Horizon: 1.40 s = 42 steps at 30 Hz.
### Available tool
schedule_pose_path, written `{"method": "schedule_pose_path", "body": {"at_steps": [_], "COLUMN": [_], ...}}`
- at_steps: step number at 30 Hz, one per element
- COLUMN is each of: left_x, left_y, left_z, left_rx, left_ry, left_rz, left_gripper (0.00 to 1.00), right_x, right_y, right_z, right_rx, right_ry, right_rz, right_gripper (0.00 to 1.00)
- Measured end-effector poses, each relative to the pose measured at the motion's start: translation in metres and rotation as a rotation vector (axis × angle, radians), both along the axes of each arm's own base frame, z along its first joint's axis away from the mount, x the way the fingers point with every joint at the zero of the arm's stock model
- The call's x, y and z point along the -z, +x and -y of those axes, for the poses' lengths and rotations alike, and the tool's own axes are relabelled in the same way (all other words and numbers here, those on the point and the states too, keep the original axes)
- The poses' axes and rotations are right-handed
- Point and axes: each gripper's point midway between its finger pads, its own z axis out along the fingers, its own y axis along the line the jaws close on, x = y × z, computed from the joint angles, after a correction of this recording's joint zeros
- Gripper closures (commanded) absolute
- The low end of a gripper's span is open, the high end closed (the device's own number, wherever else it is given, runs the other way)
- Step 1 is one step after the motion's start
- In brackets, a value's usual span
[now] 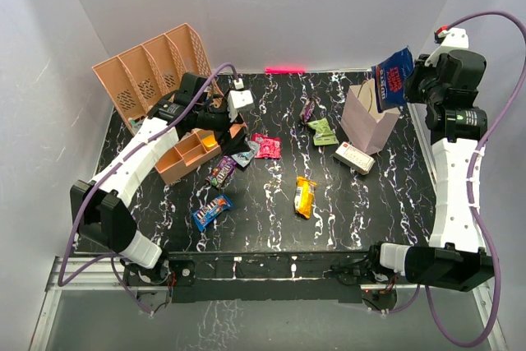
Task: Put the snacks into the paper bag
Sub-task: Place the snack in the paper bag.
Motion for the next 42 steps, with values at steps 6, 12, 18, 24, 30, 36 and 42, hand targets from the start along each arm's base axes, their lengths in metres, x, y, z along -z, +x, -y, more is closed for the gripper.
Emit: {"method": "schedule_pose_path", "body": {"at_steps": [6,12,18,24,30,36,42], "left_x": [0.001,0.003,0.003,0.001,0.001,0.002,0.002], "left_y": [-0.001,-0.002,-0.002,-0.002,-0.004,-0.004,-0.004], "left_z": [-0.002,-0.002,-0.002,-0.003,-0.005,-0.005,-0.004], "left_rx": [-0.001,0.0,0.001,0.0,-0.002,0.001,0.004], "left_ry": [-0.001,0.002,0.001,-0.001,-0.003,-0.003,-0.005], "left_rz": [-0.003,-0.005,-0.005,-0.001,0.0,0.0,0.002], "left_gripper": [0.02,0.02,0.02,0.02,0.01,0.02,0.02], "right_x": [0.004,0.005,0.01,0.024,0.027,0.037,0.042], "right_y": [0.003,0.003,0.002,-0.002,-0.004,-0.006,-0.007], "right_z": [0.001,0.001,0.001,0.002,0.002,0.004,0.002], "right_rx": [0.001,0.002,0.005,0.01,0.013,0.021,0.011], "right_ry": [0.004,0.005,0.005,0.008,0.005,0.003,0.005], "right_rz": [-0.009,-0.013,-0.027,-0.073,-0.088,-0.115,-0.131], "right_gripper": [0.92,0.92,0.92,0.92,0.92,0.92,0.92]}}
